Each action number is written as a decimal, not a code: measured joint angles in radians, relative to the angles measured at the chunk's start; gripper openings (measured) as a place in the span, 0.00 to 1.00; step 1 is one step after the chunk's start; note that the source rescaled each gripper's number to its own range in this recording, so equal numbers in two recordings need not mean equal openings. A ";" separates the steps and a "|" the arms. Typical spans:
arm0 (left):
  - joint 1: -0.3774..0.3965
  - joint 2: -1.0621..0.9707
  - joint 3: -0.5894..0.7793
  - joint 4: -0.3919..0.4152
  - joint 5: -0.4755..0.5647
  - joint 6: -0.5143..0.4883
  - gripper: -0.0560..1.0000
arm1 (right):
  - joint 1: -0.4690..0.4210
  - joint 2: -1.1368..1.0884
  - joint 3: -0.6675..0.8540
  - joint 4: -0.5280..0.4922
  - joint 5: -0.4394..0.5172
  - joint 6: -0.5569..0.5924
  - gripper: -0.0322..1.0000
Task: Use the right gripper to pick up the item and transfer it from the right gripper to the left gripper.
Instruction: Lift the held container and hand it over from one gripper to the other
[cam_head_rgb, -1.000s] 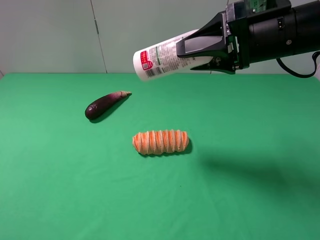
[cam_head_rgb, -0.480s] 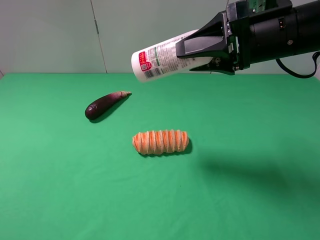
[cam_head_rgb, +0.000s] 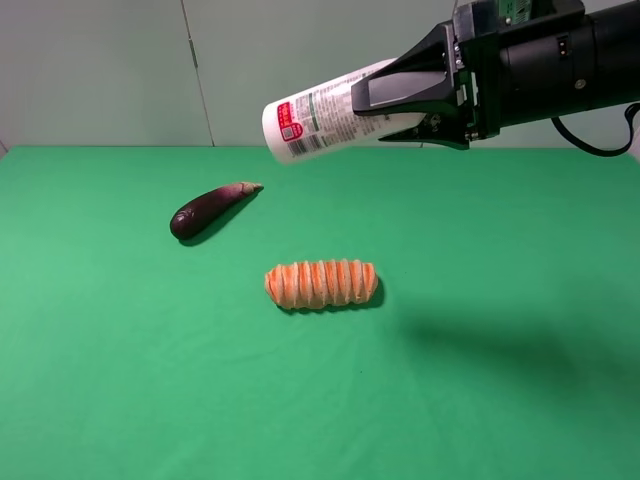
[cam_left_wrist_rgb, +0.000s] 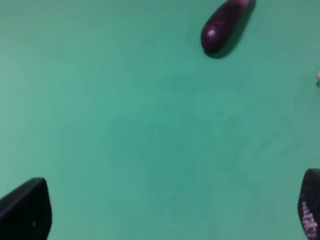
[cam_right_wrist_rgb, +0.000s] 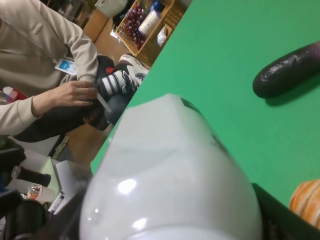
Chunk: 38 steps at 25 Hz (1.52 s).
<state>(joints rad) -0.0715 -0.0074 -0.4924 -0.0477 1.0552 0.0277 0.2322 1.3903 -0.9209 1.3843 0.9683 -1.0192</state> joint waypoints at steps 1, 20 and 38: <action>0.000 0.000 0.000 -0.035 0.000 0.010 0.97 | 0.000 0.000 0.000 0.001 0.000 0.000 0.03; 0.000 0.233 -0.052 -0.475 -0.146 0.339 0.95 | 0.000 0.000 0.000 0.002 0.007 0.000 0.03; 0.000 0.710 -0.179 -0.767 -0.264 0.938 0.94 | 0.000 0.000 0.000 0.004 -0.001 0.000 0.03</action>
<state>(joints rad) -0.0713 0.7027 -0.6711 -0.8143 0.7917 0.9661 0.2322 1.3903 -0.9209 1.3886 0.9668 -1.0192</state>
